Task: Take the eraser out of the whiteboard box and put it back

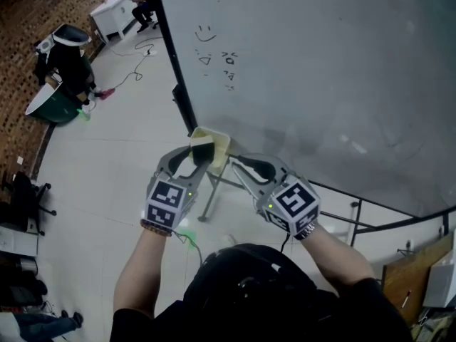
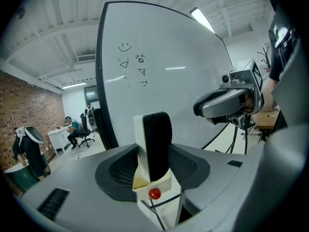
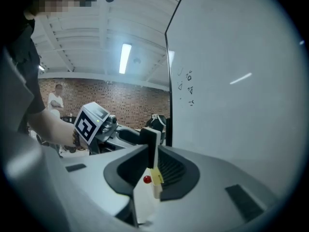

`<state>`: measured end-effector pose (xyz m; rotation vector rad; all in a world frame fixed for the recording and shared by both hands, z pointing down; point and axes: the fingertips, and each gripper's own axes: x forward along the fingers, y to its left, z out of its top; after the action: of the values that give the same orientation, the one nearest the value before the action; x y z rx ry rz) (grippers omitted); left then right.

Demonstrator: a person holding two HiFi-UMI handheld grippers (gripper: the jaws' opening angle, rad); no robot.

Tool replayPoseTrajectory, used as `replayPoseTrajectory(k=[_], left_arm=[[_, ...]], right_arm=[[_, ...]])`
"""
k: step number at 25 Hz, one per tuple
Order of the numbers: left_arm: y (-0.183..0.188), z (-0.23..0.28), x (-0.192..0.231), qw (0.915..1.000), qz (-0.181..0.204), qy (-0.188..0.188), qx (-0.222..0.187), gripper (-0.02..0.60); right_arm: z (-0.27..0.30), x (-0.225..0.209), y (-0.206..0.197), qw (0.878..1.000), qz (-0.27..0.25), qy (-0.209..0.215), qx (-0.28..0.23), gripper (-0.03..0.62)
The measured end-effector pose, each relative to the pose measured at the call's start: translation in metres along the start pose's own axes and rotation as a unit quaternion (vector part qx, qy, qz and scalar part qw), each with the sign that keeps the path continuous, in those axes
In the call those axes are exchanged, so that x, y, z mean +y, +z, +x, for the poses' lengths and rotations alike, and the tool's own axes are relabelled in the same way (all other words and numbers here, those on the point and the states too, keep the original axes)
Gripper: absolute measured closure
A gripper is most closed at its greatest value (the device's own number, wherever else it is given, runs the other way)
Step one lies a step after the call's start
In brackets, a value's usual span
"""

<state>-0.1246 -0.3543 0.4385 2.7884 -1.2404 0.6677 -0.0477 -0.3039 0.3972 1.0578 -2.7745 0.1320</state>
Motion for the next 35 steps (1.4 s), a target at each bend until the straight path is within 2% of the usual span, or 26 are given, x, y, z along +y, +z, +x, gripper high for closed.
replayPoseTrajectory(k=[4,8,13,17,25,35], left_arm=[[0.001,0.014,0.011,0.9995,0.029,-0.01,0.007,0.394],[0.003,0.028,0.021,0.9971,0.074,-0.014,0.015,0.394],[0.004,0.046,0.027,0.9887,0.146,-0.024,0.021,0.394],[0.003,0.057,0.025,0.9828,0.18,-0.037,0.018,0.394],[-0.005,0.073,0.022,0.9737,0.218,-0.063,0.018,0.394],[-0.017,0.086,0.024,0.9721,0.218,-0.083,0.025,0.388]], right_arm=[[0.008,-0.01,-0.002,1.0,0.0,-0.026,0.002,0.545],[0.015,-0.02,-0.005,0.999,0.005,-0.046,0.004,0.557],[0.022,-0.03,-0.01,0.998,0.013,-0.066,0.009,0.562],[0.026,-0.037,-0.013,0.997,0.017,-0.077,0.011,0.563],[0.035,-0.046,-0.015,0.996,0.019,-0.091,0.014,0.568],[0.045,-0.053,-0.021,0.995,0.022,-0.099,0.023,0.568]])
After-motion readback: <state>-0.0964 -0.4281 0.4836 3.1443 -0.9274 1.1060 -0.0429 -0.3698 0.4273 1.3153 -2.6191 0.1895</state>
